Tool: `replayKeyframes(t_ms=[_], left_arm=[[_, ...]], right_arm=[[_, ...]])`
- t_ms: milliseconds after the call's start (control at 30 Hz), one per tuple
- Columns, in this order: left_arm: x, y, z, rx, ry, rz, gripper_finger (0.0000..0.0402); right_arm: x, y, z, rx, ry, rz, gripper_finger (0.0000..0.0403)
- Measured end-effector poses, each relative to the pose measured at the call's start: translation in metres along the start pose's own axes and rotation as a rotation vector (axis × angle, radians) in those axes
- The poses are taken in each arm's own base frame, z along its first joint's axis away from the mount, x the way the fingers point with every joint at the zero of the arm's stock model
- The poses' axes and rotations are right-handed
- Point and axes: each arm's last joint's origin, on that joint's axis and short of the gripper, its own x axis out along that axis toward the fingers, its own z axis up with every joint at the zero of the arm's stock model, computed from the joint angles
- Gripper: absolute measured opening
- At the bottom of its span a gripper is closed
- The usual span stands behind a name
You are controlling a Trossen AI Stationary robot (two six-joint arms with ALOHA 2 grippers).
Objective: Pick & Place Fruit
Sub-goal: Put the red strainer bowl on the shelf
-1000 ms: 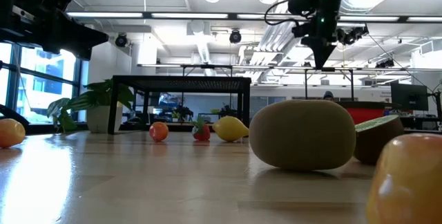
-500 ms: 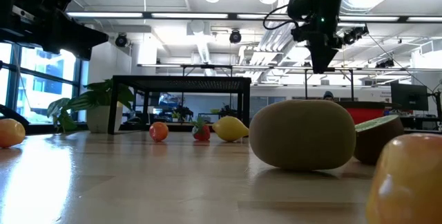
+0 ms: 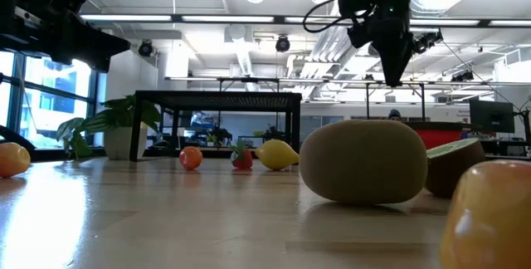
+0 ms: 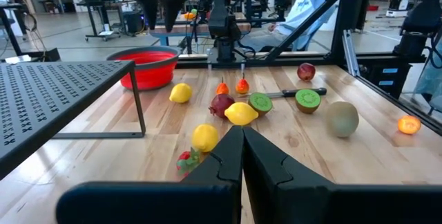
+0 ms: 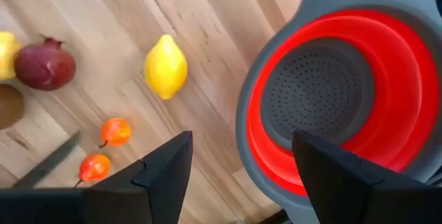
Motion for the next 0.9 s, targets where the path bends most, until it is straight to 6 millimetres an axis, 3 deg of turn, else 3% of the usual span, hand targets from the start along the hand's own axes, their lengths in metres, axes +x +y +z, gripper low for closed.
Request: replayKeyframes(t_ms=[200, 900], left_arm=[[0.0, 0.0, 0.0, 0.001, 0.003, -0.003, 0.0003], [0.0, 0.0, 0.0, 0.001, 0.005, 0.002, 0.0003]], right_arm=[[0.015, 0.012, -0.007, -0.01, 0.04, -0.076, 0.0243], [0.079, 0.012, -0.027, 0.039, 0.085, -0.144, 0.0243]])
